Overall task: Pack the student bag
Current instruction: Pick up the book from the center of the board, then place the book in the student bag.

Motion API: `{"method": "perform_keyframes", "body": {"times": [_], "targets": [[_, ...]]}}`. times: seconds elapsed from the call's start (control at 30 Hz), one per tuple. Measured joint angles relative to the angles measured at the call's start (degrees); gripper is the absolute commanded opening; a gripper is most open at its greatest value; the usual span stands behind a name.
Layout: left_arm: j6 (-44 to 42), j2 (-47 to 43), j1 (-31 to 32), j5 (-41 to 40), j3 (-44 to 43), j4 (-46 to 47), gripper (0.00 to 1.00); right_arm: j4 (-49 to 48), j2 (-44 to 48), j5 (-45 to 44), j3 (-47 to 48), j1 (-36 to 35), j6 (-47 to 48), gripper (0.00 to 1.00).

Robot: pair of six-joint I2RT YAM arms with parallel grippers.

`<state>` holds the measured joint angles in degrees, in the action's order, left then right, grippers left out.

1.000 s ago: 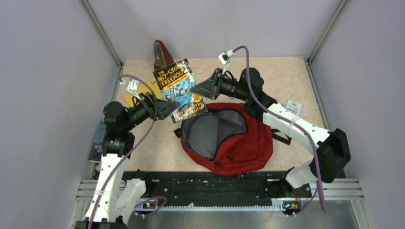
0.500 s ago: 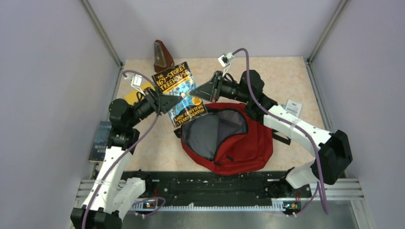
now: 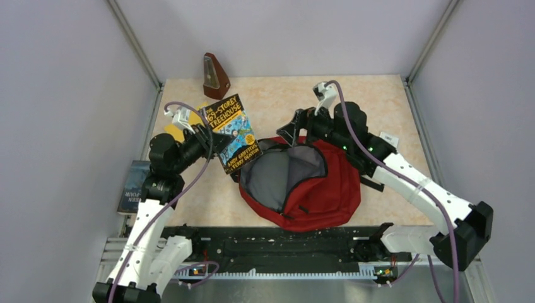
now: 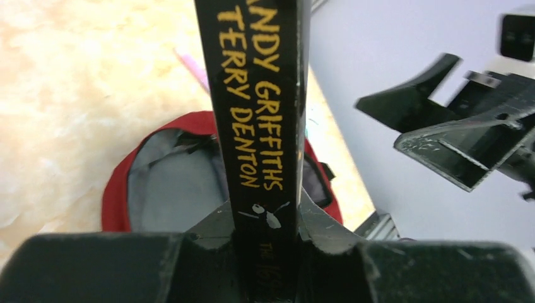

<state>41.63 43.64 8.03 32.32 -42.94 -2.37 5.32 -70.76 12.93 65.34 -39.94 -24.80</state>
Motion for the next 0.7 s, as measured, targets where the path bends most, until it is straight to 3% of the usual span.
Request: {"method": "perform_keyframes", "body": {"times": [0.23, 0.5, 0.57, 0.7], "targets": [[-2.6, 2.58, 0.02, -2.19, 2.71, -3.69, 0.0, 15.65, 3.78, -23.41, -4.39, 0.11, 4.76, 0.94], [-2.19, 5.92, 2.34, -1.46, 6.43, -1.84, 0.0, 25.79, 2.54, -31.28, -12.81, 0.11, 2.03, 0.9], [-1.81, 6.62, 3.3, -1.25, 6.99, -0.59, 0.0, 26.23, 1.95, -31.26, -13.77, 0.11, 1.18, 0.75], [-0.61, 8.2, 5.49, -1.07, 8.22, 3.08, 0.0, 26.32, -0.22, -30.62, -14.03, 0.11, 0.31, 0.17]]}}
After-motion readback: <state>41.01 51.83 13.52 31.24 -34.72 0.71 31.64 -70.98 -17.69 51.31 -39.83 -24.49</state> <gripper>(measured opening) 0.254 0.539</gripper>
